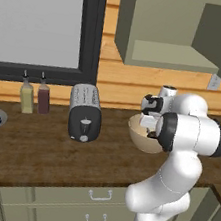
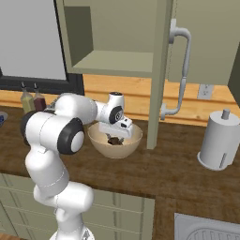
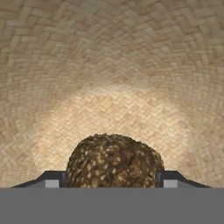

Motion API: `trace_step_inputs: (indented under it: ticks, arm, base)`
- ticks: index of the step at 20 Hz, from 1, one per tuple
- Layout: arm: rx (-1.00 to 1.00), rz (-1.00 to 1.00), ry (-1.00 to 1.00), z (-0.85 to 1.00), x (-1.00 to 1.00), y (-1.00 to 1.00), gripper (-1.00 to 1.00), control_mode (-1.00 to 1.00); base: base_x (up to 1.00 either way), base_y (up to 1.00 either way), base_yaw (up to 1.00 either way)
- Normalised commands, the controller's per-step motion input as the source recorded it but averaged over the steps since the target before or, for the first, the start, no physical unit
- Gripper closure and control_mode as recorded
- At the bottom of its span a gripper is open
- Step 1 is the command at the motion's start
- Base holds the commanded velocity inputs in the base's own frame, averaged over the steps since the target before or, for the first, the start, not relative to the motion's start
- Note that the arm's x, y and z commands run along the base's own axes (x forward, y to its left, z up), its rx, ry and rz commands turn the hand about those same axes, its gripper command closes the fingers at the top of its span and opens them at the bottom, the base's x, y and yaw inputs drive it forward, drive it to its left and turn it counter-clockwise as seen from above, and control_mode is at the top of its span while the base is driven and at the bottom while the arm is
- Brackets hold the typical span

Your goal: Open the cabinet, pick up the bread from the cabinet and place it in the basket. Then move the basket to the dining counter.

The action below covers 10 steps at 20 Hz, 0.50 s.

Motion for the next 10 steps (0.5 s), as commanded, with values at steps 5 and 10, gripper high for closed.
trace_step_inputs:
  ticks: [5, 10]
  arm:
    - [0.0, 0.0, 0.0, 0.0, 0.0, 0.0, -1.0, -1.0]
    - [-0.07, 0.0, 0.0, 0.02, 0.0, 0.1, -1.0, -1.0]
  base:
    - [0.0, 0.0, 0.0]
    - [0.0, 0.0, 0.0]
